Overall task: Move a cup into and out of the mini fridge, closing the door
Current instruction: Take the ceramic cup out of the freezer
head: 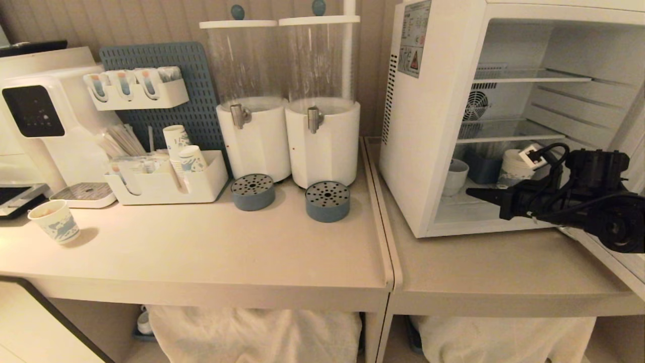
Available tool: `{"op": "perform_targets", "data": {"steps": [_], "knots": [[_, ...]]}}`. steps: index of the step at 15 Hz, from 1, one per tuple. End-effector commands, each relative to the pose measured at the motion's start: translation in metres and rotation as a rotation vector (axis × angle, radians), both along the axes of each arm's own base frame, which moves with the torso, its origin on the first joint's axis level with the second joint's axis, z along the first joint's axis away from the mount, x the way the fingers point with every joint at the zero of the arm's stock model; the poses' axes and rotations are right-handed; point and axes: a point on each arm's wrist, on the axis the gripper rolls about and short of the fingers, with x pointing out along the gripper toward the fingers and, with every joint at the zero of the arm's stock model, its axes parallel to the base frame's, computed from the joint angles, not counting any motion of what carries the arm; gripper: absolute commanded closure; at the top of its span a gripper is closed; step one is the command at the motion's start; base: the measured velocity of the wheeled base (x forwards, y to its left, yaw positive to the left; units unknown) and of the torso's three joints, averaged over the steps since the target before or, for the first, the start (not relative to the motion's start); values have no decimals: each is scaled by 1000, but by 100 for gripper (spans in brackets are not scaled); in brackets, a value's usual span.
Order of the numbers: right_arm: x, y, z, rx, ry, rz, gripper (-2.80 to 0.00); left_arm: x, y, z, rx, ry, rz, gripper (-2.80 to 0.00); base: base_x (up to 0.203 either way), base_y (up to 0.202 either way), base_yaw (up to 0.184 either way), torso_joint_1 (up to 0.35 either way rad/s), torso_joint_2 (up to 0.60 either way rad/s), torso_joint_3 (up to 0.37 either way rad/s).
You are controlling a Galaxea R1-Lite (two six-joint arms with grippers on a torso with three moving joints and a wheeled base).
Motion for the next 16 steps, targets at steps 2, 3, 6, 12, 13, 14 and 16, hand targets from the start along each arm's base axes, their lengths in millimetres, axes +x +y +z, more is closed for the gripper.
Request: {"op": "perform_targets", "data": {"steps": [2,3,6,12,13,14,16], "knots": [[-1,-2,4,-1,-14,-3,0,0,0,0,1,1,1,0,0,0,0,0,0,0],[-1,-2,4,0,-14,-1,0,0,0,0,0,1,0,0,0,0,0,0,0,0],[-1,-2,3,1,-12,0,-280,0,0,0,1,1,1,0,0,0,0,0,0,0],[6,-3,-5,2,4,-3,-280,0,0,0,0,1,1,0,0,0,0,0,0,0],[7,-3,-8,2,10,-5,-280,0,0,0,1,1,1,0,0,0,0,0,0,0],[9,-3,-10,1,15,-9,-280,0,0,0,1,1,1,0,0,0,0,0,0,0],[14,-3,-14,1,19,-10,-280,0,0,0,1,1,1,0,0,0,0,0,0,0]]}}
